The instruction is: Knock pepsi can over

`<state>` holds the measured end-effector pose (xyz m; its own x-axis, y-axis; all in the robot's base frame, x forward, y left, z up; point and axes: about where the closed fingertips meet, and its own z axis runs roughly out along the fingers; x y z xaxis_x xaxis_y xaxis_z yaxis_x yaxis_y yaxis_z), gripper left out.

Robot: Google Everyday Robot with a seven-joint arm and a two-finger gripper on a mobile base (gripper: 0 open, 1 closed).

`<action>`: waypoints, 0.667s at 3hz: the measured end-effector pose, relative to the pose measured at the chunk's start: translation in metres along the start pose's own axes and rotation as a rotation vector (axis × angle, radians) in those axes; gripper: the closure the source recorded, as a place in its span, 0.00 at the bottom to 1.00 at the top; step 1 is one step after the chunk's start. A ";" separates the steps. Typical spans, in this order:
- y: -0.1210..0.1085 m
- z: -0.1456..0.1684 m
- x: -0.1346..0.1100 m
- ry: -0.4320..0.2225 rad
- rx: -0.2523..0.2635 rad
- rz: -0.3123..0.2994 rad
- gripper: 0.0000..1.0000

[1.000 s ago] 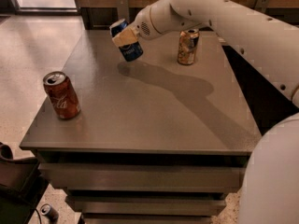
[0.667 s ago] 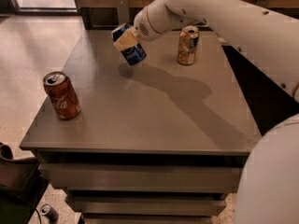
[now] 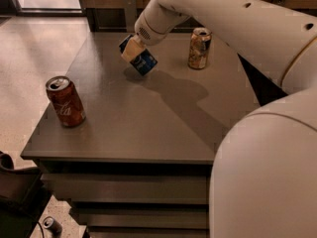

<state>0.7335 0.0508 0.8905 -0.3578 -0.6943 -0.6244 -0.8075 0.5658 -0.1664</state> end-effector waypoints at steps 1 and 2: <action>0.003 0.022 0.000 0.065 -0.042 -0.034 1.00; 0.010 0.047 -0.002 0.080 -0.102 -0.058 1.00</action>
Offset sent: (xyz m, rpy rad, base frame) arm 0.0243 0.0473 -0.0562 -0.0486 0.1365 0.1610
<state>0.7481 0.0792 0.8542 -0.3421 -0.7600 -0.5526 -0.8699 0.4785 -0.1195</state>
